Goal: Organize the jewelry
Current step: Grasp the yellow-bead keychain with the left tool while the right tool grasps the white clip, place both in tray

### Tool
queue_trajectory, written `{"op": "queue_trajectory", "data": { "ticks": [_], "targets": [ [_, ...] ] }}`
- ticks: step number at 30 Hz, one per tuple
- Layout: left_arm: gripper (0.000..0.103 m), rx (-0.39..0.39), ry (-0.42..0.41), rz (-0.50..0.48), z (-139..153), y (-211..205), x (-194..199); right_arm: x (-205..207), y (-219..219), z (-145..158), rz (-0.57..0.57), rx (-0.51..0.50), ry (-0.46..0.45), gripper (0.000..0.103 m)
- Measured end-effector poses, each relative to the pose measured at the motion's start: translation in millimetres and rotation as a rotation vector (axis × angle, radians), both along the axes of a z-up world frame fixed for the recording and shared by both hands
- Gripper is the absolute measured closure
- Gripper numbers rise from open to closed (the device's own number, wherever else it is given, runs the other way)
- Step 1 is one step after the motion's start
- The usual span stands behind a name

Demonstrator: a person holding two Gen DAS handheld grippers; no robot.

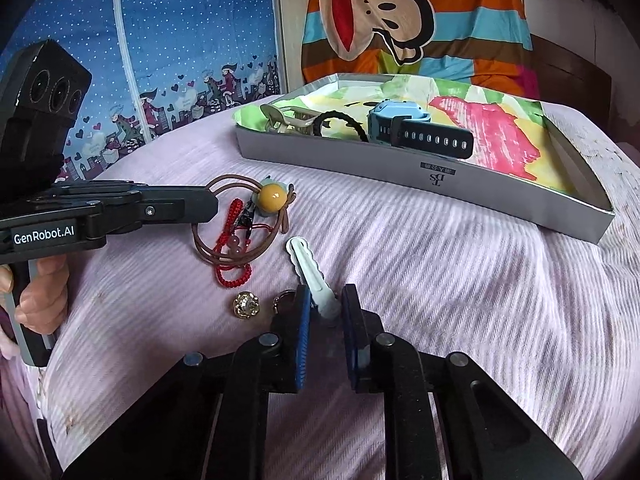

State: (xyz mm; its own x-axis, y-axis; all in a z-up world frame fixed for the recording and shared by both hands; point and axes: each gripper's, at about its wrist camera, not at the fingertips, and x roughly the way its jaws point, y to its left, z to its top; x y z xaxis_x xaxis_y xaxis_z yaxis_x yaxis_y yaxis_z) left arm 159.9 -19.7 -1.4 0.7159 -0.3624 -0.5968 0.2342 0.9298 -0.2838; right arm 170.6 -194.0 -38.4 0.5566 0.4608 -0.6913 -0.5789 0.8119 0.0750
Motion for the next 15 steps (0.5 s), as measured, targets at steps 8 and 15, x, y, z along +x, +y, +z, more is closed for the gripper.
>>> {"op": "queue_trajectory", "data": {
  "ticks": [8, 15],
  "targets": [
    [0.1, -0.013, -0.053, -0.006, 21, 2, -6, -9, -10, 11, -0.023, 0.035, -0.037, 0.09],
    [0.1, -0.003, -0.1, -0.003, 41, -6, -8, -11, -22, 18, -0.051, 0.057, -0.053, 0.09]
  ]
}}
